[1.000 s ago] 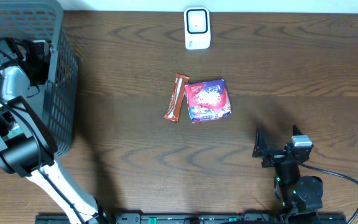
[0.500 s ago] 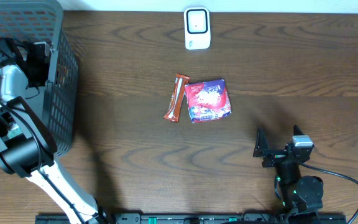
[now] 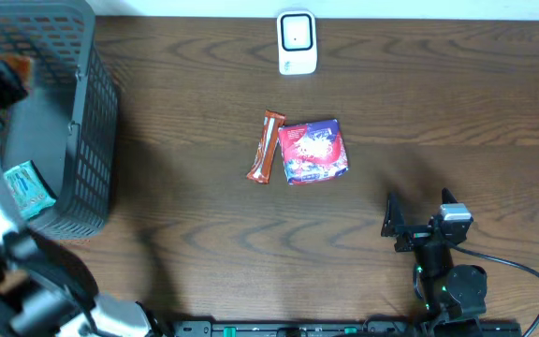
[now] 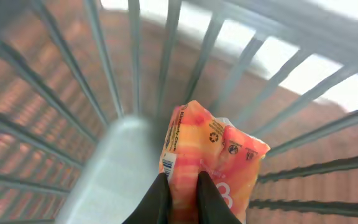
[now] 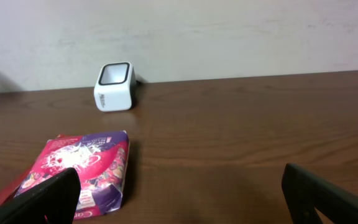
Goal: Scan the item barcode
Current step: 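Reach the left gripper into the basket and grasp the orange tissue pack, then carry the tissue pack out and place it left of the candy bar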
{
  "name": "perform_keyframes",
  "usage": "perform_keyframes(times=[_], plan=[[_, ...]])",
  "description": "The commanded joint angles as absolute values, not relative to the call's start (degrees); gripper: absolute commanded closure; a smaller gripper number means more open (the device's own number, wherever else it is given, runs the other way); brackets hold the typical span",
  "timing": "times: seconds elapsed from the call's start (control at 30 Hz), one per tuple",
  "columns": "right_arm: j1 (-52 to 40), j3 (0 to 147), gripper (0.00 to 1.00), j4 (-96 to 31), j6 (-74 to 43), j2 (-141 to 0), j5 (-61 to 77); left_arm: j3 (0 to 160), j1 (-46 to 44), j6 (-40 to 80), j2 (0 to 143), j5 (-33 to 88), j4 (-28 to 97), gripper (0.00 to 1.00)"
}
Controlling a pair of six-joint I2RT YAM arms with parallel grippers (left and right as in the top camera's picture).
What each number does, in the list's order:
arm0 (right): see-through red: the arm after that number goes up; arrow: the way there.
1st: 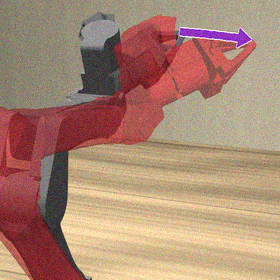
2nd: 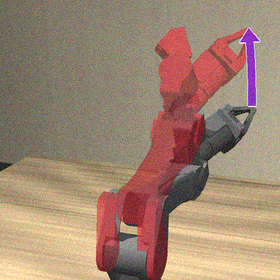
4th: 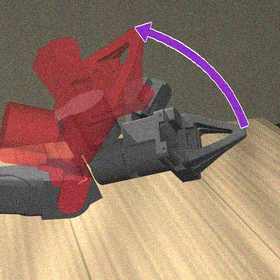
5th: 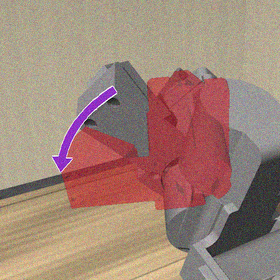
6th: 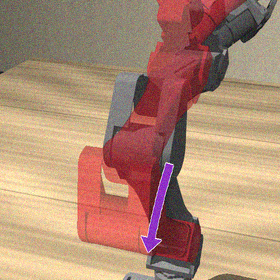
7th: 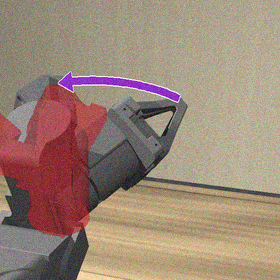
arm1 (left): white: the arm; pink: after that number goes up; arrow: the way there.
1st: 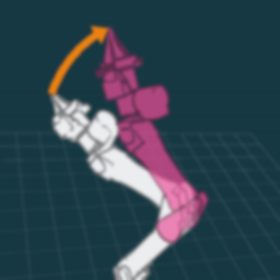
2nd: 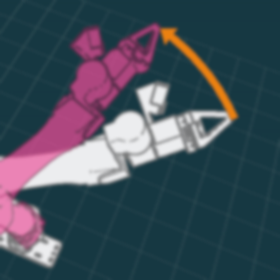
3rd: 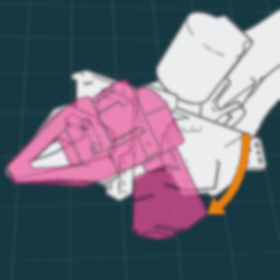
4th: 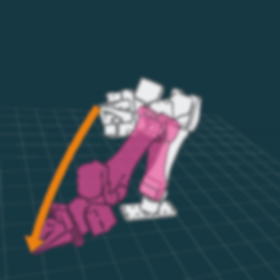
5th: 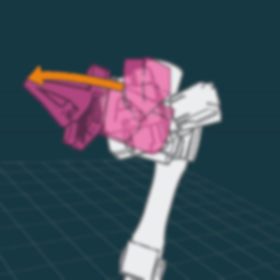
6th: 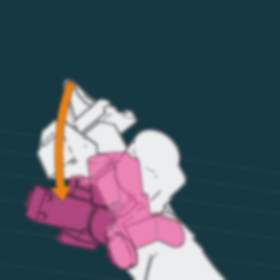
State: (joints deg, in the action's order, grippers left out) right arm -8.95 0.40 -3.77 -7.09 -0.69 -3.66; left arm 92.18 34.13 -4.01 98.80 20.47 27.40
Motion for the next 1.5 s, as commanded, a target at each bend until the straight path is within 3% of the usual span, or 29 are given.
perform_keyframes(times=[0.0,0.13,0.3,0.57,0.73,0.9,1.03,1.47], plan=[[-8.6,0.3,0.01,-4.0,-6.6,-0.3,-3.8,92.6,34.1,7.0,91.6,20.4,27.3,0.93],[-8.6,0.3,0.01,-4.0,-6.6,-0.3,-3.8,92.6,33.6,21.5,86.1,21.4,27.3,0.93],[-8.6,0.3,0.01,-4.0,-6.6,-0.3,-3.8,92.6,29.9,34.3,81.8,32.4,27.0,0.93],[-8.6,0.3,0.01,-4.0,-6.6,-0.3,-3.8,92.0,13.3,35.1,81.1,40.0,29.3,0.93],[-8.6,0.3,0.01,-4.0,-6.6,-0.3,-3.8,90.0,1.1,32.8,82.2,29.9,35.2,0.93],[-8.6,0.3,0.01,-4.0,-6.6,-0.3,-3.8,88.4,-9.9,32.9,85.7,8.8,42.5,0.93],[-8.6,0.3,0.01,-4.0,-6.6,-0.3,-3.8,88.3,-15.6,32.9,90.7,4.8,43.8,0.93],[-8.6,0.3,0.01,-4.0,-6.6,-0.3,-3.8,88.3,-21.2,33.3,110.8,-7.1,39.2,0.93]])
